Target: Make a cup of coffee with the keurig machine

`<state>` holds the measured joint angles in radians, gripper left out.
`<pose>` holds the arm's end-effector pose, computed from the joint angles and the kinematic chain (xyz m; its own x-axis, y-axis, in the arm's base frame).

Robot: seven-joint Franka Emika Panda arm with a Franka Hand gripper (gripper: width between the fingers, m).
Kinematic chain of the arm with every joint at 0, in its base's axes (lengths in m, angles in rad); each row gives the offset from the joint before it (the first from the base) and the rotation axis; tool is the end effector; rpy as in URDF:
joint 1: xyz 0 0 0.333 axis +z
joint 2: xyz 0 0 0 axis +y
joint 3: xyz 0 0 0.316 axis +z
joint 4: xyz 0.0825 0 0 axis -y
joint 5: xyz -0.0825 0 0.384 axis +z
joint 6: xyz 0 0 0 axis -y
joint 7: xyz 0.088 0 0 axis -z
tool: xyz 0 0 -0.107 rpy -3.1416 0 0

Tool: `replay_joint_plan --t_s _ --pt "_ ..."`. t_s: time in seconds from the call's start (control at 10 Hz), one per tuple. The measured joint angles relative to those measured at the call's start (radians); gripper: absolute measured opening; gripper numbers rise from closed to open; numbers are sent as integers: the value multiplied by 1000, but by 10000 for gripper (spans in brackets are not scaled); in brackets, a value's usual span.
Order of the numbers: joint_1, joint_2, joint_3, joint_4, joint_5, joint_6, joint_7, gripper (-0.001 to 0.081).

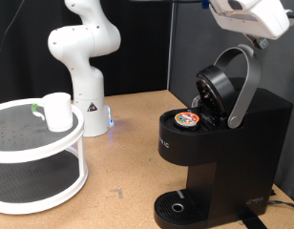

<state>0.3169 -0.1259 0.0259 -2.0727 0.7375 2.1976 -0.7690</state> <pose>0.5050 0.2058 0.5191 0.7013 0.4974 0.5106 0.7019 -0.6069 -0.3729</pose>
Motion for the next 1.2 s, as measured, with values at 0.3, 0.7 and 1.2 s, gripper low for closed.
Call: replay_joint_plan --t_s 0.3,0.7,1.2 --pt "-14 -3 -9 -1 -45 -25 -3 0" --pt "-31 -24 -52 -9 -26 -53 -74 0" --pt "-68 -52 -122 -12 -44 -184 -138 0"
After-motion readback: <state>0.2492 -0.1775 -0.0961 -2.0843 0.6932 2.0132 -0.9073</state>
